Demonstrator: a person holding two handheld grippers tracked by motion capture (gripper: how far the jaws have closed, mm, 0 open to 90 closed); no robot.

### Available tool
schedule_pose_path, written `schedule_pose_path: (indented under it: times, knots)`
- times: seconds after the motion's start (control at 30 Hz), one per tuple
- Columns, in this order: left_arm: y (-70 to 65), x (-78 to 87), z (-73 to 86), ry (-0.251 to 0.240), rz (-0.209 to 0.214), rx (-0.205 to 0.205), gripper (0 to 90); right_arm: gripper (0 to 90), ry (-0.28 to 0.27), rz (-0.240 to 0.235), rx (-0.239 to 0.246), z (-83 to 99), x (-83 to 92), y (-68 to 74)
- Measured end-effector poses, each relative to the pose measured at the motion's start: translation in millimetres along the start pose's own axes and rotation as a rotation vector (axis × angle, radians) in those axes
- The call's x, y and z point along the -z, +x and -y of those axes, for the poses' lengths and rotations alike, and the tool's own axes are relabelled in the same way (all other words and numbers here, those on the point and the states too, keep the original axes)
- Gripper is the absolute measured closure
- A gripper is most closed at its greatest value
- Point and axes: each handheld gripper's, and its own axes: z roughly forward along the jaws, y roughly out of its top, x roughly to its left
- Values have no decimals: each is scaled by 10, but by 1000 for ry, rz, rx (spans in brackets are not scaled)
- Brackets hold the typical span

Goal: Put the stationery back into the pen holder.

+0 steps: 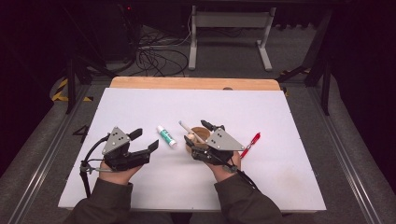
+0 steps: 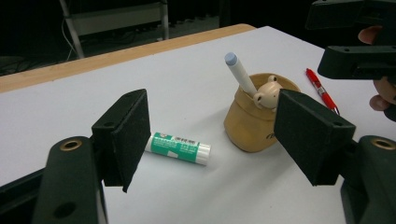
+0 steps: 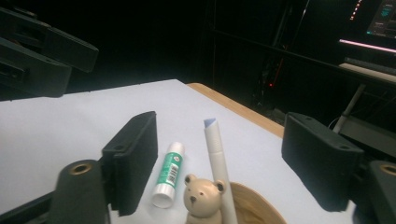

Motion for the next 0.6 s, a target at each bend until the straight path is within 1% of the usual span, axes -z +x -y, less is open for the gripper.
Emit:
schedule_pose_path:
  times: [0.13, 0.2, 0.33, 0.4, 0.53, 0.6]
  knots:
    - [3, 16, -15, -8, -2, -1, 281, 266, 4, -12, -19, -19, -30, 63]
    - [9, 26, -23, -11, -1, 1, 281, 271, 15, -23, -26, -15, -56, 101]
    - [27, 52, -35, -17, 0, 10, 281, 271, 30, -29, -39, 3, -119, 180]
    - [30, 61, -40, -21, 4, 16, 281, 271, 41, -27, -44, 22, -160, 232]
    - [30, 84, -54, -30, 4, 10, 281, 271, 67, -9, -73, 70, -249, 320]
    - [42, 100, -59, -33, 5, 15, 281, 271, 76, -3, -80, 94, -289, 352]
